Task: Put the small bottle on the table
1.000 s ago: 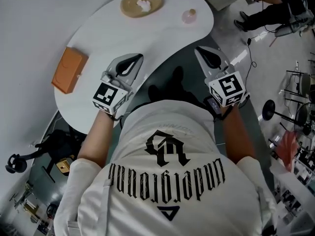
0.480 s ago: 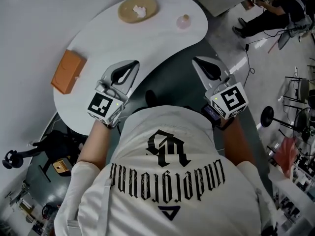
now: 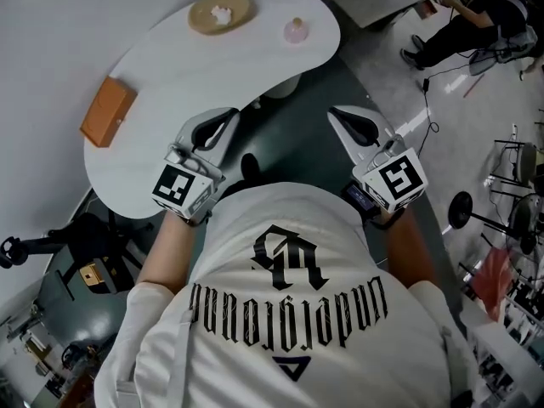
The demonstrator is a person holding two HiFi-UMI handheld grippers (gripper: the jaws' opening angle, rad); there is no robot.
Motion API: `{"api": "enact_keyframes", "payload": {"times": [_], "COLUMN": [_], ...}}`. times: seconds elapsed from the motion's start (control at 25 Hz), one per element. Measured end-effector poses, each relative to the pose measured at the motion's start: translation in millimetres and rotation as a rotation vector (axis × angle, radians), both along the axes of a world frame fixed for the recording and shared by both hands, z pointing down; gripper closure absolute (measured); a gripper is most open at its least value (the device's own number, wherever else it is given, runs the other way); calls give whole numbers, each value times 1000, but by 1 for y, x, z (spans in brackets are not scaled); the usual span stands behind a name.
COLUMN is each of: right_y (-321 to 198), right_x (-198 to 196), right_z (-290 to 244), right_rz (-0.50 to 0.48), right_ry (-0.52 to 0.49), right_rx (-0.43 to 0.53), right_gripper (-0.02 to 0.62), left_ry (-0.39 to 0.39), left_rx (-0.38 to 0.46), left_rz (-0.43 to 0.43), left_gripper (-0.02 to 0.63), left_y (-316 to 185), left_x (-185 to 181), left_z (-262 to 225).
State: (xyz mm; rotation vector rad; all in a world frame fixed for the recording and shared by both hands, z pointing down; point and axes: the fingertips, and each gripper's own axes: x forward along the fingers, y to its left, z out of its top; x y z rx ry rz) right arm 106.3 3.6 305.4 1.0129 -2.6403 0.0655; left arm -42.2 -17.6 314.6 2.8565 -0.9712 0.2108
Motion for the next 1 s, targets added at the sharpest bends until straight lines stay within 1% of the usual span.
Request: {"api": "enact_keyframes", "payload": {"times": [0.12,0.36,0.6,0.76,1.0], "right_y": [25,82,135,170,207], "right_x": [21,64,91,93,76], "right_z": [2,3,9,6,3], "right_rz": [-8,-45,-93,-128,-141], "right_ry": [-27,-45,-51,-53,-56], "right_rx": [-11,-3,-16,-17,-12], "right_gripper": [594,594,594,594,594], "left_ry": [-8,-28,-33,-38,-42], "left_rx": [-4,4,6,5,10], "left_rz": [-10,-29,-68,-97,-117], "left_gripper": [600,600,600,600,600], "left_y": [25,83,145,184,222], "left_x": [24,75,105,109,87], "left_z": [0,-5,-10,-15,-19]}}
